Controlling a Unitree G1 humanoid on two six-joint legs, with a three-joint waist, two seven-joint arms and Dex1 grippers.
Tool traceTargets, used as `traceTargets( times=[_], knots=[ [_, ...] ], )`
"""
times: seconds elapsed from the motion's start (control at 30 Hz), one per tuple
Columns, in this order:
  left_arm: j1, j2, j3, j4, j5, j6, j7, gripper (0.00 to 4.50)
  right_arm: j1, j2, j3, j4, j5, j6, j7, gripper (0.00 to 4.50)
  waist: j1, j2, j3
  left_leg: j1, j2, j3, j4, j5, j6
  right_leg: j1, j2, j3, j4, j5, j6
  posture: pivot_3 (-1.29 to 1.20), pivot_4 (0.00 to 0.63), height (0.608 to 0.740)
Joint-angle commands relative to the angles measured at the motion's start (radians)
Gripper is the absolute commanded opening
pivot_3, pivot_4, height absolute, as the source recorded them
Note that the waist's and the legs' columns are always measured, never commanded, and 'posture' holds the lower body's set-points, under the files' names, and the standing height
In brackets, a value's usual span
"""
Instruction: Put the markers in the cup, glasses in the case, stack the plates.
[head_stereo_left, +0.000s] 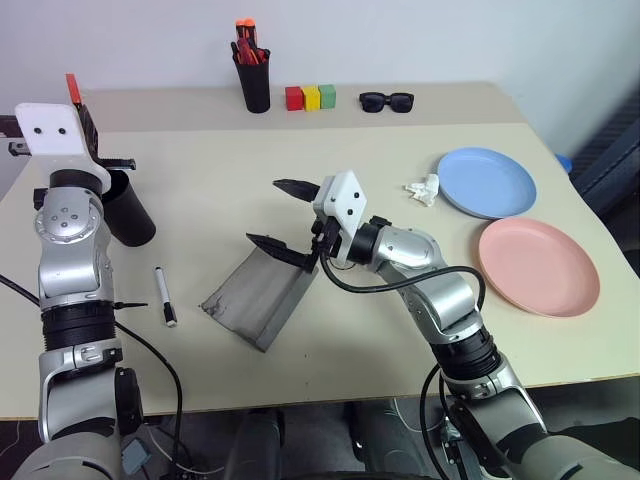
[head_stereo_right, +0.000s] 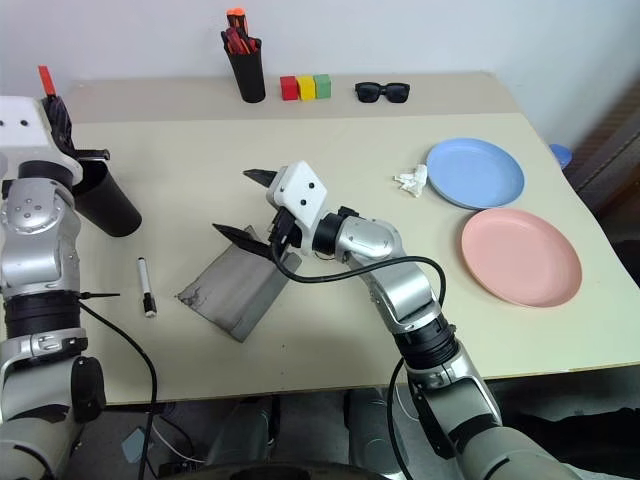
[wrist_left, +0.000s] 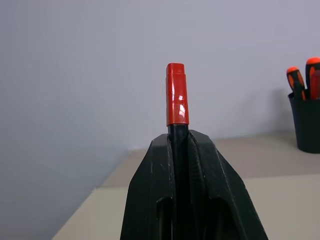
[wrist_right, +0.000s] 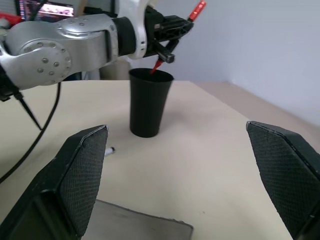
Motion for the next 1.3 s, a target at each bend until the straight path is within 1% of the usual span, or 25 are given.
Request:
traceTargets(
  times=[0.03,0.13,0.2,0.27,0.33,0.43,0.53,0.7,0.8,0.87,0.9,0.97,1.03,1.1,1.17,1.23,1.3],
  knots=[
    [-0.004,0.001,0.013,-0.002,0.009,-0.046,0.01,0.03,0.0,0.009,-0.018,-0.035,0.014,-0.001,-0.01,4.5,0.001,0.0,0.0,0.0,0.0,0.0,0.0,0.0,0.0,0.0,0.0,0.0,0.0,0.0,0.0,0.0,0.15,0.74],
    [0.021,-0.014,0.011,-0.003,0.015,-0.055,0.019,0.03,0.005,0.009,-0.015,-0.039,0.014,0.0,-0.011,4.5,0.001,0.0,0.0,0.0,0.0,0.0,0.0,0.0,0.0,0.0,0.0,0.0,0.0,0.0,0.0,0.0,0.15,0.74],
    [0.031,-0.029,0.021,-0.01,0.014,-0.05,0.043,0.88,0.003,0.012,-0.012,-0.038,0.015,0.0,-0.009,4.5,0.002,0.0,0.0,0.0,0.0,0.0,0.0,0.0,0.0,0.0,0.0,0.0,0.0,0.0,0.0,0.0,0.15,0.74],
    [0.037,-0.036,0.022,-0.017,0.017,-0.051,0.052,1.62,-0.003,0.016,-0.011,-0.033,0.015,-0.001,-0.009,4.5,0.002,0.0,0.0,0.0,0.0,0.0,0.0,0.0,0.0,0.0,0.0,0.0,0.0,0.0,0.0,0.0,0.15,0.74],
    [0.035,-0.055,0.039,-0.033,-0.011,-0.043,0.061,2.63,-0.007,0.018,-0.011,-0.027,0.018,-0.002,-0.006,4.5,0.002,0.0,0.0,0.0,0.0,0.0,0.0,0.0,0.0,0.0,0.0,0.0,0.0,0.0,0.0,0.0,0.15,0.74],
    [0.033,-0.108,0.126,-0.108,-0.134,-0.035,0.071,2.63,-0.004,0.012,-0.009,-0.025,0.019,-0.002,0.006,4.5,0.001,0.0,0.0,0.0,0.0,0.0,0.0,0.0,0.0,0.0,0.0,0.0,0.0,0.0,0.0,0.0,0.15,0.74],
    [0.089,-0.117,0.136,-0.258,-0.219,-0.006,0.002,2.63,0.005,0.002,-0.008,-0.028,0.018,-0.002,0.013,4.5,0.0,0.0,0.0,0.0,0.0,-0.001,0.0,0.0,0.0,0.0,0.0,0.0,0.0,0.0,0.0,0.0,0.15,0.74],
    [0.329,-0.057,0.079,-0.615,-0.407,0.234,-0.181,2.63,0.019,-0.019,-0.023,-0.029,0.021,0.003,0.018,4.5,0.0,0.0,0.0,0.0,0.0,0.0,0.0,0.0,0.0,0.001,-0.001,0.0,0.0,0.0,0.0,0.0,0.15,0.74],
    [0.445,0.0,0.067,-0.751,-0.498,0.404,-0.222,3.45,0.022,-0.028,-0.025,-0.024,0.023,0.003,0.024,4.5,-0.001,0.001,0.0,0.001,0.0,0.0,0.0,0.0,0.0,0.001,0.0,0.0,0.0,0.0,0.0,0.0,0.15,0.74],
    [0.505,0.05,0.042,-0.781,-0.478,0.562,-0.179,4.37,0.021,-0.031,-0.024,-0.019,0.025,0.002,0.031,4.5,-0.001,0.001,0.001,0.001,0.001,0.0,0.001,0.0,0.0,0.001,0.0,0.0,0.0,-0.001,-0.002,0.0,0.15,0.74],
    [0.528,0.079,0.02,-0.787,-0.435,0.605,-0.161,4.45,0.02,-0.032,-0.023,-0.016,0.024,0.0,0.035,4.5,-0.001,0.001,0.001,0.001,0.001,0.0,0.001,0.0,0.0,0.001,0.0,0.0,0.0,-0.002,-0.004,0.0,0.15,0.74],
    [0.546,0.101,0.004,-0.795,-0.421,0.735,-0.11,4.45,0.018,-0.033,-0.02,-0.011,0.023,-0.004,0.044,4.5,-0.002,0.001,0.001,0.002,0.001,-0.001,0.001,0.0,0.0,0.002,0.001,0.001,0.0,-0.002,-0.004,0.0,0.15,0.74],
    [0.532,0.071,0.012,-0.79,-0.438,0.855,-0.049,4.45,0.016,-0.032,-0.019,-0.007,0.022,-0.006,0.05,4.5,-0.002,0.001,0.001,0.001,0.001,-0.001,0.001,0.0,0.0,0.002,0.001,0.001,0.0,-0.003,-0.004,0.0,0.15,0.74],
    [0.502,0.026,0.018,-0.773,-0.427,0.963,0.021,4.45,0.013,-0.029,-0.018,-0.002,0.021,-0.009,0.056,4.5,0.0,0.001,0.001,0.001,0.001,-0.001,0.001,0.0,0.0,0.002,0.001,0.001,0.0,-0.003,-0.003,0.0,0.15,0.74],
    [0.46,-0.029,0.025,-0.754,-0.427,1.112,0.083,4.45,0.01,-0.026,-0.016,0.002,0.019,-0.012,0.059,4.5,0.001,0.001,0.001,0.001,0.001,-0.001,0.001,0.0,0.0,0.002,0.001,0.0,0.0,-0.003,-0.003,0.0,0.15,0.74],
    [0.42,-0.075,0.031,-0.738,-0.423,1.256,0.116,4.45,0.009,-0.021,-0.011,0.002,0.016,-0.014,0.06,4.5,0.0,0.001,0.001,0.001,0.001,-0.001,0.001,0.0,0.0,0.002,0.001,0.0,0.0,-0.002,-0.002,0.0,0.15,0.74],
    [0.383,-0.115,0.056,-0.73,-0.419,1.347,0.126,4.45,0.011,-0.018,-0.008,-0.002,0.014,-0.014,0.06,4.5,0.0,0.001,0.0,0.001,0.0,-0.001,0.001,0.0,0.0,0.002,0.001,0.0,0.0,-0.001,0.0,0.0,0.15,0.74]
  ],
)
